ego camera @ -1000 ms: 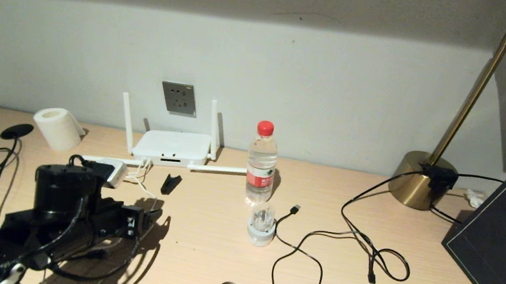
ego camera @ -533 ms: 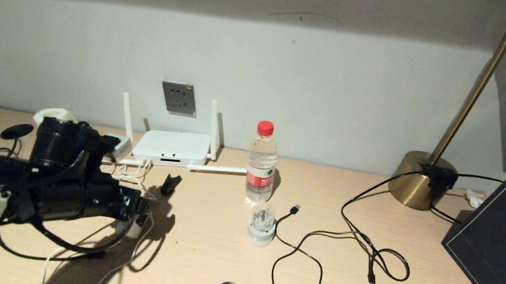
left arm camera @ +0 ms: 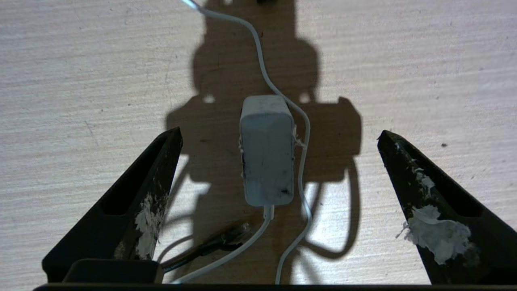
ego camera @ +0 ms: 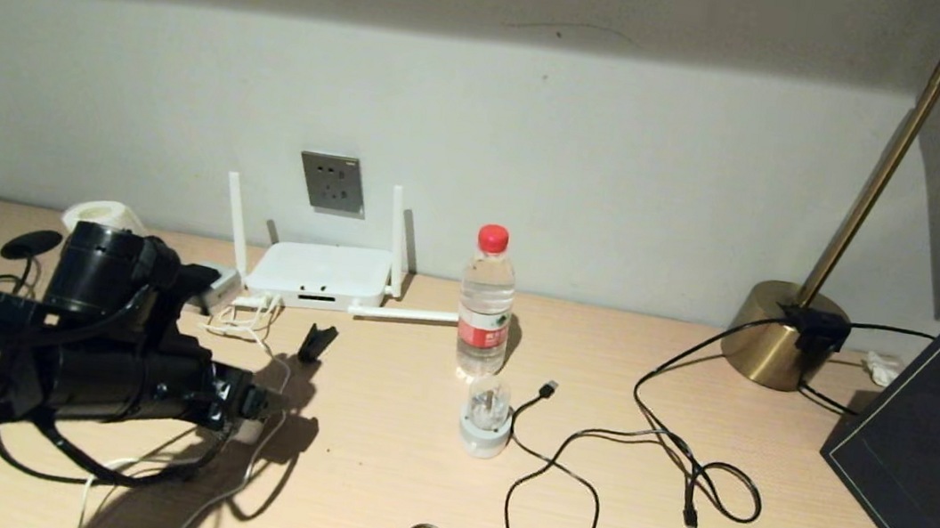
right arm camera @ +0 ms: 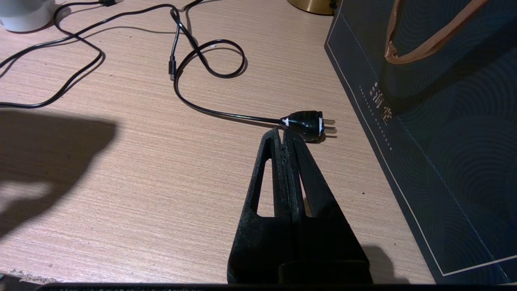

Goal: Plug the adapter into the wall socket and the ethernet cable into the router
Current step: Pick up plug

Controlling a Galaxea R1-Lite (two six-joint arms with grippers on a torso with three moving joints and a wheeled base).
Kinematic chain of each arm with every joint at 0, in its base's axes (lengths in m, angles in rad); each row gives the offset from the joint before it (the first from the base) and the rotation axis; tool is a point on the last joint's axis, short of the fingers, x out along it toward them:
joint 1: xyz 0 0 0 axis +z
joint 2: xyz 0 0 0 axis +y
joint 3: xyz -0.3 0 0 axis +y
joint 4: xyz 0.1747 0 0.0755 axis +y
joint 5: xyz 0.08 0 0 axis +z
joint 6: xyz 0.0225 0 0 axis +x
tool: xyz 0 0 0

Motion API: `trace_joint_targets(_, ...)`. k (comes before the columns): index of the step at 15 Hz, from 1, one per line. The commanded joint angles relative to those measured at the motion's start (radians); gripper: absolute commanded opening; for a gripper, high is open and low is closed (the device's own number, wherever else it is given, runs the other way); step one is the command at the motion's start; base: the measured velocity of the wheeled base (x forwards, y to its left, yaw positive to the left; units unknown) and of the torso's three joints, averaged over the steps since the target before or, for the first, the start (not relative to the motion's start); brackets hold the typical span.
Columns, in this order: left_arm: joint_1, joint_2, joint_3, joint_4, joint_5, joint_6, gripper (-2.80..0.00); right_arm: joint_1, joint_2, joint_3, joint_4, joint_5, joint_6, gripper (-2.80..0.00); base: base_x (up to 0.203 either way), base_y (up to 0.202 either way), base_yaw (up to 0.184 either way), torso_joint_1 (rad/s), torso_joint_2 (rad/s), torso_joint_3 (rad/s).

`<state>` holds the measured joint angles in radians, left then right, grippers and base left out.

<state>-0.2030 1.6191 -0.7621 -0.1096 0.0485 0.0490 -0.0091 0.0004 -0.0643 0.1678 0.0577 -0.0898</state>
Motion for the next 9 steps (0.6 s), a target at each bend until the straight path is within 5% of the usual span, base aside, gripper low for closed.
trace_joint_targets(1, 0.0, 0.005, 0.012, -0.001, 0.001, 0.019, 0.0, 0.0, 0.001, 0.0, 0.001, 0.001, -0.001, -2.8, 0.0, 0.0, 0.0, 0.0, 0.0, 0.0)
trace_joint_targets(9, 0.022, 0.039, 0.023, -0.002, 0.001, 0.035, 0.0, 0.0, 0.001, 0.0, 0.001, 0.001, -0.001, -2.8, 0.0, 0.0, 0.0, 0.0, 0.0, 0.0)
